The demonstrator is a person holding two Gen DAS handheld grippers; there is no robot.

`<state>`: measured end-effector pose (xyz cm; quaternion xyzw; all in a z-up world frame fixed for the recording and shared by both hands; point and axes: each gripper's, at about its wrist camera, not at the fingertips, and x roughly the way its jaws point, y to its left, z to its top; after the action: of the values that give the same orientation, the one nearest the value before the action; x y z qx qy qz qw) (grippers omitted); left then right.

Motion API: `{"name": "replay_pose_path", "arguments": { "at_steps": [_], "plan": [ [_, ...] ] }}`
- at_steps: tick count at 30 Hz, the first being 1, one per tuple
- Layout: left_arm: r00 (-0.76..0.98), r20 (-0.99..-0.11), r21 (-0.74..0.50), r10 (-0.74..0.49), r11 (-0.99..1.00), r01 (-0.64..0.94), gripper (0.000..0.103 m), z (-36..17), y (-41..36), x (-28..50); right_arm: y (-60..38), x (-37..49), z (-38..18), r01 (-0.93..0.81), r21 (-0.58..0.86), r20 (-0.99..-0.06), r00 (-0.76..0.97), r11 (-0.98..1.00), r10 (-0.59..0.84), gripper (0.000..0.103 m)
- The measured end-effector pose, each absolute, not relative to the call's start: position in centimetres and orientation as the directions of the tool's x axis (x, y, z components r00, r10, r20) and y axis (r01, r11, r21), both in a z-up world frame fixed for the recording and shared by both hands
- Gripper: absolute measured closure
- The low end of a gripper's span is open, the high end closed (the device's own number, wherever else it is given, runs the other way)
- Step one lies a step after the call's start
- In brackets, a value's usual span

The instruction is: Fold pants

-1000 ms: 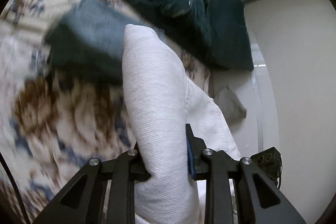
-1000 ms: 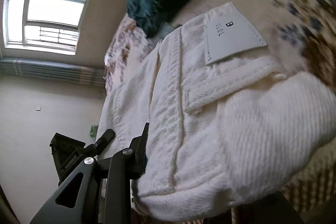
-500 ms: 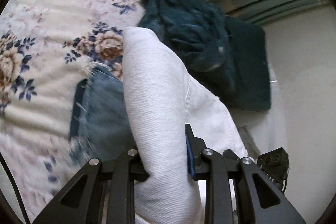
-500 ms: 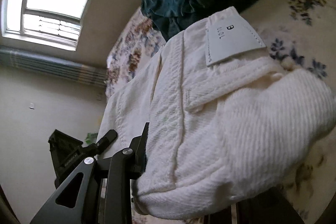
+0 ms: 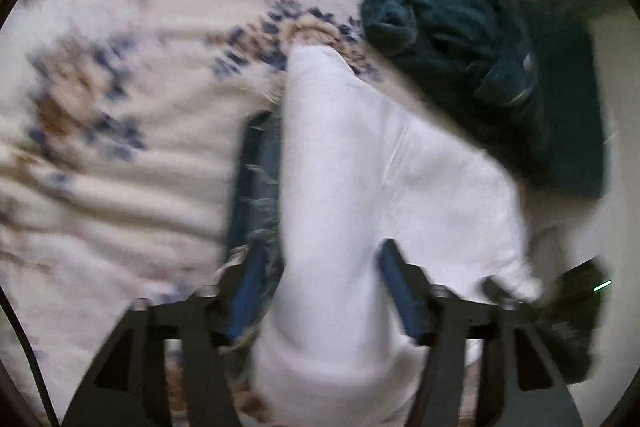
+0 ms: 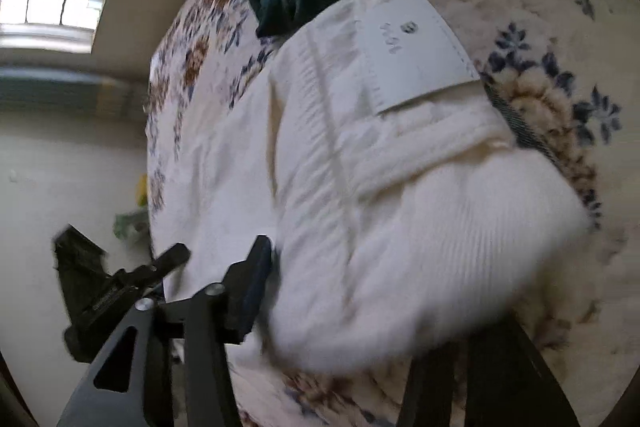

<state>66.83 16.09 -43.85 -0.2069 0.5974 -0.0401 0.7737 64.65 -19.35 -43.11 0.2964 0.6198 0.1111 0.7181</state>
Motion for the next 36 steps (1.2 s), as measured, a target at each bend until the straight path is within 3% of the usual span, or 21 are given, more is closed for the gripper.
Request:
{"name": "replay_pose_path", "arguments": {
  "at_steps": [2, 3, 5, 12, 24, 36],
  "plan": [
    [0.336, -0.916, -0.281, -0.222, 0.949, -0.141, 0.021, -41.7, 15.1, 65.6, -18.5, 64.0, -41.5, 0.176, 0.428, -0.899, 0.181, 0.886, 0.399, 0.006],
    [0.343, -0.923, -0.226, -0.173, 0.966, -0.122, 0.01, -40.7, 14.4, 65.1, -18.1, 63.6, -40.6, 0.15, 0.368, -0.922, 0.189, 0.918, 0.338, 0.006],
    [0.341, -0.933, -0.156, -0.115, 0.983, -0.096, 0.002, -39.8, 13.3, 64.4, -17.5, 62.8, -39.0, 0.113, 0.246, -0.954, 0.206, 0.963, 0.22, 0.006],
    [0.324, -0.946, -0.023, -0.008, 0.999, -0.044, 0.001, -38.0, 11.4, 62.7, -16.6, 60.0, -33.9, 0.065, -0.014, -0.959, 0.28, 0.998, -0.032, 0.005],
    [0.404, -0.915, -0.011, 0.016, 0.998, -0.064, 0.001, -30.8, 9.7, 57.9, -16.7, 54.3, -23.9, 0.038, -0.072, -0.916, 0.392, 0.997, -0.081, 0.005],
    [0.524, -0.85, -0.022, 0.049, 0.992, -0.127, 0.001, -22.2, 8.2, 46.5, -18.1, 43.3, -13.4, -0.003, -0.06, -0.853, 0.519, 0.998, -0.05, 0.005]
  ]
}}
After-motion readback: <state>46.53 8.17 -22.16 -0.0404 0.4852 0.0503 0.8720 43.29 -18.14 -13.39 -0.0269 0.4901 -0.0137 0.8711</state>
